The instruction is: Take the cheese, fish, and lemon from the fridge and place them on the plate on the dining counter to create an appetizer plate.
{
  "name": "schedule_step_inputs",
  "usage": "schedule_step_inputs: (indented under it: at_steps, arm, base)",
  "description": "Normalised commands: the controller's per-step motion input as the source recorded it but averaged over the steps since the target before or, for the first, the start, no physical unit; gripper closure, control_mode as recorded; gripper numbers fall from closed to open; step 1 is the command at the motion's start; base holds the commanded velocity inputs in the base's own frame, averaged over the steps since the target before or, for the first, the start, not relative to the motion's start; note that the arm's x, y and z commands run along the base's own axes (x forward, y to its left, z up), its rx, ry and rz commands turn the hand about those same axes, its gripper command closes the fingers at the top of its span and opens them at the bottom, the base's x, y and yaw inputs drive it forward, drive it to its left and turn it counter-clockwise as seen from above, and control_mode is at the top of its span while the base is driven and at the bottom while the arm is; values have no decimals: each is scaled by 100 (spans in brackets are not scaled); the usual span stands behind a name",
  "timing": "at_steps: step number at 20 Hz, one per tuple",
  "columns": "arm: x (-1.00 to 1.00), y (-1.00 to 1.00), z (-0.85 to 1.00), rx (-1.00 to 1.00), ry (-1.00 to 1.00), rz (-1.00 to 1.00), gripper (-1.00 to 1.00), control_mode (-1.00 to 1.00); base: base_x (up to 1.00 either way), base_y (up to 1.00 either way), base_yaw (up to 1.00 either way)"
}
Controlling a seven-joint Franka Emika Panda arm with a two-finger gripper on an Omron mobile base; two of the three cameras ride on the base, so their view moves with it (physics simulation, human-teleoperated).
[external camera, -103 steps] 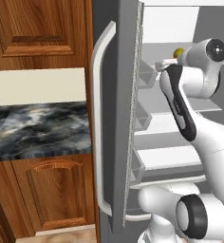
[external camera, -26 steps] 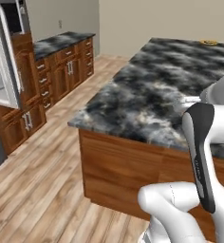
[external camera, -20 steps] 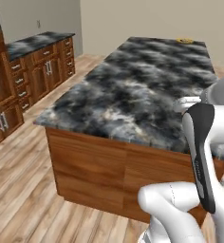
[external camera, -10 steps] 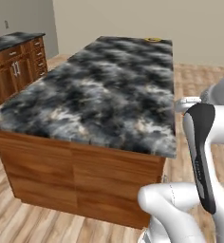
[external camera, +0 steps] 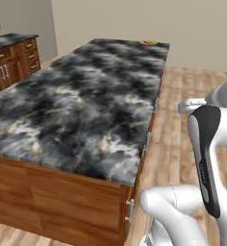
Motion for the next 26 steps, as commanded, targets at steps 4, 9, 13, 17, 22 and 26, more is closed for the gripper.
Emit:
schedule_step_inputs:
  at_steps: [4, 9, 13, 17, 22, 26]
  arm:
    - [0, 0, 0, 0, 0, 0, 100, 100]
    - [0, 0, 0, 0, 0, 0, 100, 100]
    - [0, 0, 0, 0, 0, 0, 100, 100]
    - [0, 0, 0, 0, 0, 0, 100, 100]
    - [0, 0, 0, 0, 0, 0, 100, 100]
    - [0, 0, 0, 0, 0, 0, 100, 100]
  base:
    - [67, -100, 25]
    - [68, -100, 24]
    - [64, -100, 26]
    - [61, -100, 26]
    - [61, -100, 25]
    - [51, -100, 27]
